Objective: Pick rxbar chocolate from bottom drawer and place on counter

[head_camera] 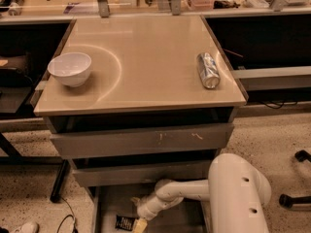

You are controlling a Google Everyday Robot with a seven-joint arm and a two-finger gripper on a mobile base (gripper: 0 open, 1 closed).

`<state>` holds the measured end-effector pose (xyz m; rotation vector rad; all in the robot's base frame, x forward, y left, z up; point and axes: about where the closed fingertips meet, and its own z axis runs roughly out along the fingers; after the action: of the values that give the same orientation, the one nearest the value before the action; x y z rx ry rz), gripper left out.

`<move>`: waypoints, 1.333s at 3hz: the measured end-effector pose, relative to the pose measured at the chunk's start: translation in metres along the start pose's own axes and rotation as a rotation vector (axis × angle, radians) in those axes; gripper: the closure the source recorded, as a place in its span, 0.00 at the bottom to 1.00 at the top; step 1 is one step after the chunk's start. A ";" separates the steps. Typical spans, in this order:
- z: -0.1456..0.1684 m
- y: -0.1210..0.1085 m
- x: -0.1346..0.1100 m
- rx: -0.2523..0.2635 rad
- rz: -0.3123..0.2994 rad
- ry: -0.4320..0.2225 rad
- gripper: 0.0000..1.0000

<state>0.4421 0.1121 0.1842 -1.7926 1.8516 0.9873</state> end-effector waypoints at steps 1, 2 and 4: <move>0.007 -0.001 0.006 0.009 0.016 0.003 0.00; 0.016 -0.012 0.021 0.027 0.043 0.004 0.00; 0.037 -0.011 0.027 0.047 0.030 -0.004 0.00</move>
Offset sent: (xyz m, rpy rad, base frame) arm 0.0111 -0.0062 -0.0310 -0.0205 0.0119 -0.0588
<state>0.4424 0.1203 0.1376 -1.7393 1.8883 0.9493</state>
